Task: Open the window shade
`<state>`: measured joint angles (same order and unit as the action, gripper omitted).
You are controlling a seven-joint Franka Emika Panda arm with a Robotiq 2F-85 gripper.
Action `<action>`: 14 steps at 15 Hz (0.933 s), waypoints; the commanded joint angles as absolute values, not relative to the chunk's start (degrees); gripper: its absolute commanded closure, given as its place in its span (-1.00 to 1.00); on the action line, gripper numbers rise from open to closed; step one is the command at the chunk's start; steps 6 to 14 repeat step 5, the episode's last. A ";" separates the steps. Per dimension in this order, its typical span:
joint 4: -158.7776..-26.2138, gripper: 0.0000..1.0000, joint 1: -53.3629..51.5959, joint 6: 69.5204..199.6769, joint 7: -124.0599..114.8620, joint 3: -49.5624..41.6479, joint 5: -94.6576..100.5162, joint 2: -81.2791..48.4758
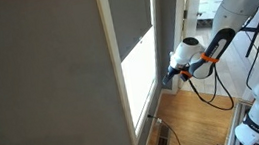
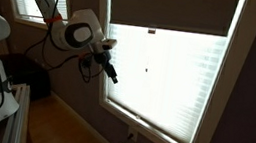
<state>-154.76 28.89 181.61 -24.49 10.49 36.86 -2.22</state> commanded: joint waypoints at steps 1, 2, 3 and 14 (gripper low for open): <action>-155.72 -1.00 25.41 181.64 -21.29 8.79 32.68 -2.33; -156.55 -1.00 22.53 181.65 -19.05 7.59 29.60 -2.41; -157.02 -1.00 20.96 181.65 -18.26 7.08 28.24 -2.41; -157.29 -1.00 20.25 181.66 -17.98 6.66 27.83 -2.41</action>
